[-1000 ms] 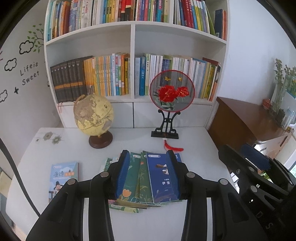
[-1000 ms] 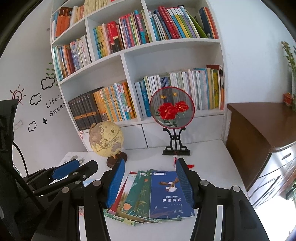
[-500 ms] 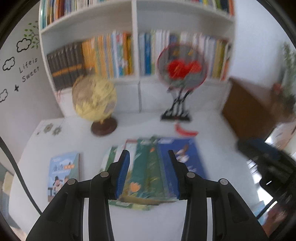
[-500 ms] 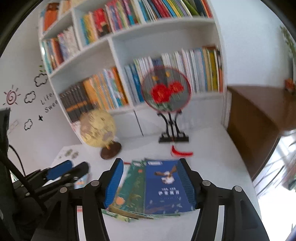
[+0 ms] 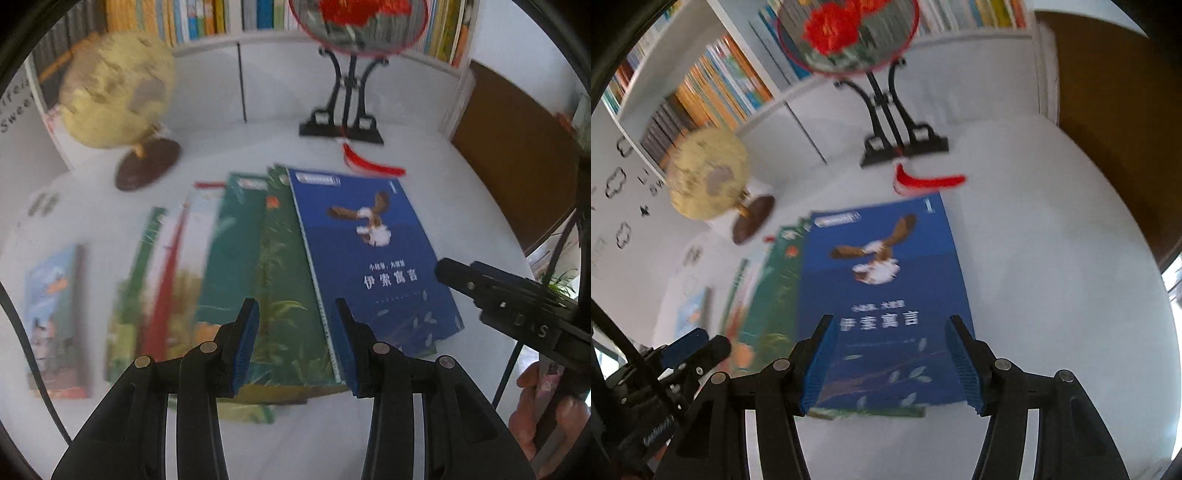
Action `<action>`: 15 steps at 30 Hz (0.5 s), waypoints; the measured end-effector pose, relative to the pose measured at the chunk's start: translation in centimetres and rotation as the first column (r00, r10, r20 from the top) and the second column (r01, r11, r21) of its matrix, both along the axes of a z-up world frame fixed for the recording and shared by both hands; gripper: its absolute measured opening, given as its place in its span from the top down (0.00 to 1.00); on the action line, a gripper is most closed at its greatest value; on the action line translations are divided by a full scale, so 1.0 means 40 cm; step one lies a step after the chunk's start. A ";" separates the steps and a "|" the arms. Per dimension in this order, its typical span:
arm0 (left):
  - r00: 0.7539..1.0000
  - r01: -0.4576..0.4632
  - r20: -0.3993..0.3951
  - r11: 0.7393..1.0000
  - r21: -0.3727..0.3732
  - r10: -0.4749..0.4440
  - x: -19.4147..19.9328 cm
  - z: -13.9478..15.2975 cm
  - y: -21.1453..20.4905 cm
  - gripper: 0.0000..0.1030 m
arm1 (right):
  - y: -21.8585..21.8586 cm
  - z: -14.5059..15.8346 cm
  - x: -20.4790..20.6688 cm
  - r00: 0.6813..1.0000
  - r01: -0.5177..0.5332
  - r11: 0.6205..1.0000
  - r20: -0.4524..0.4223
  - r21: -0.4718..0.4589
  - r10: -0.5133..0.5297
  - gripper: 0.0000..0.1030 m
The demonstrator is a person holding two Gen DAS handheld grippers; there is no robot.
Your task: Organize books
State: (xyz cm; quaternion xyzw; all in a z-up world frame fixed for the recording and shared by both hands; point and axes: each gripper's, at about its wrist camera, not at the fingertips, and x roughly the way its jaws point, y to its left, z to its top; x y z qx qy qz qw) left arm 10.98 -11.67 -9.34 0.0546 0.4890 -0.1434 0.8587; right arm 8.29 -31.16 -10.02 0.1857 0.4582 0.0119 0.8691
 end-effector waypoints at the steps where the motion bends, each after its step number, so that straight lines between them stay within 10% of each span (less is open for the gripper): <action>1: 1.000 0.001 -0.017 1.000 -0.009 -0.001 0.006 -0.017 -0.005 0.63 | -0.003 -0.016 0.011 1.000 -0.002 1.000 -0.014 -0.008 0.002 0.43; 15: 0.998 0.006 -0.057 1.000 -0.025 -0.007 0.017 -0.083 -0.033 0.63 | -0.043 -0.118 0.060 0.995 0.005 0.999 -0.103 -0.045 -0.010 0.43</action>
